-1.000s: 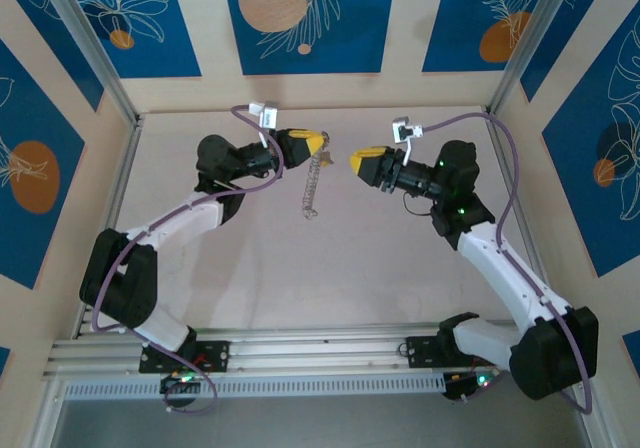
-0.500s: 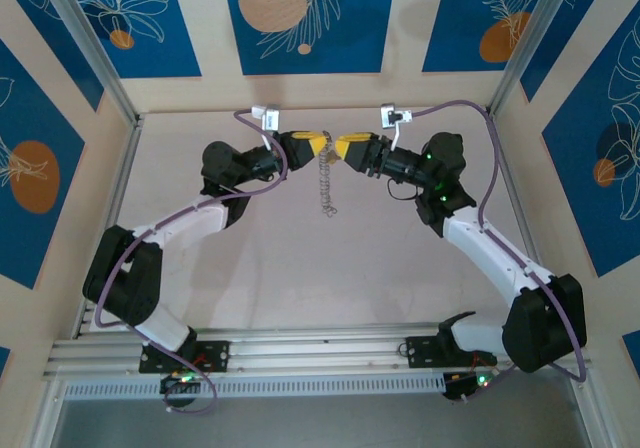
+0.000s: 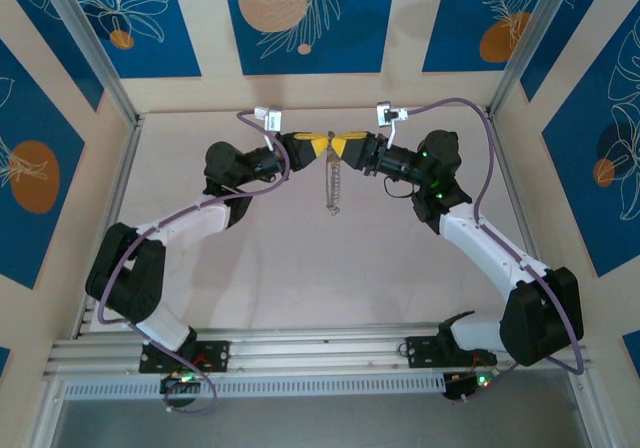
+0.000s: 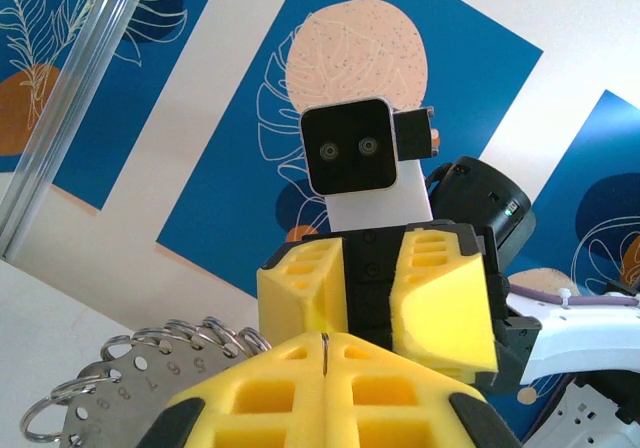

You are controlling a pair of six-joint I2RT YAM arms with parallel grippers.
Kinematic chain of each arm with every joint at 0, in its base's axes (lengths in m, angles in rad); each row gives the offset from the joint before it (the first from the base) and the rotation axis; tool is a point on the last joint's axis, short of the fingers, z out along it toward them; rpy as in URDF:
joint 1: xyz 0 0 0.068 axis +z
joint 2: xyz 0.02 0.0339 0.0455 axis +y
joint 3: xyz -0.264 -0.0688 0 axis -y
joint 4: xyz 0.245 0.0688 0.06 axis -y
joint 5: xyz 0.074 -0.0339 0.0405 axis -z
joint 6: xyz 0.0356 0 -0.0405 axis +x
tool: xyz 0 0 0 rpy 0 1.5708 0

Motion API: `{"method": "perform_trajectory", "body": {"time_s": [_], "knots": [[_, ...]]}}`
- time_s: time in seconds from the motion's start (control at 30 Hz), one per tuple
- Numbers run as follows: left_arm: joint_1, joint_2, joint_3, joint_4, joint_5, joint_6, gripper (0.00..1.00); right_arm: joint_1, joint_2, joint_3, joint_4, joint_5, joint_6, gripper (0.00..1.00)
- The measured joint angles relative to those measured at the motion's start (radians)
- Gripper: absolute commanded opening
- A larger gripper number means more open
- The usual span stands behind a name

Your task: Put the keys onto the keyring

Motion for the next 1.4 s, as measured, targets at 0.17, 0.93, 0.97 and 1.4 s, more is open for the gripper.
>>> {"method": "perform_trajectory", "body": {"time_s": [0.17,0.93,0.97,1.4], "knots": [[0.0,0.0,0.0,0.006,0.0,0.0,0.0,0.0,0.005,0.0,0.001,0.0,0.0,0.29],[0.0,0.0,0.0,0.006,0.0,0.0,0.0,0.0,0.019,-0.015,0.008,0.0,0.0,0.2],[0.0,0.0,0.0,0.006,0.0,0.0,0.0,0.0,0.019,-0.015,0.008,0.0,0.0,0.18],[0.0,0.0,0.0,0.006,-0.004,0.0,0.0,0.005,0.041,-0.011,0.012,-0.012,0.003,0.1]]}}
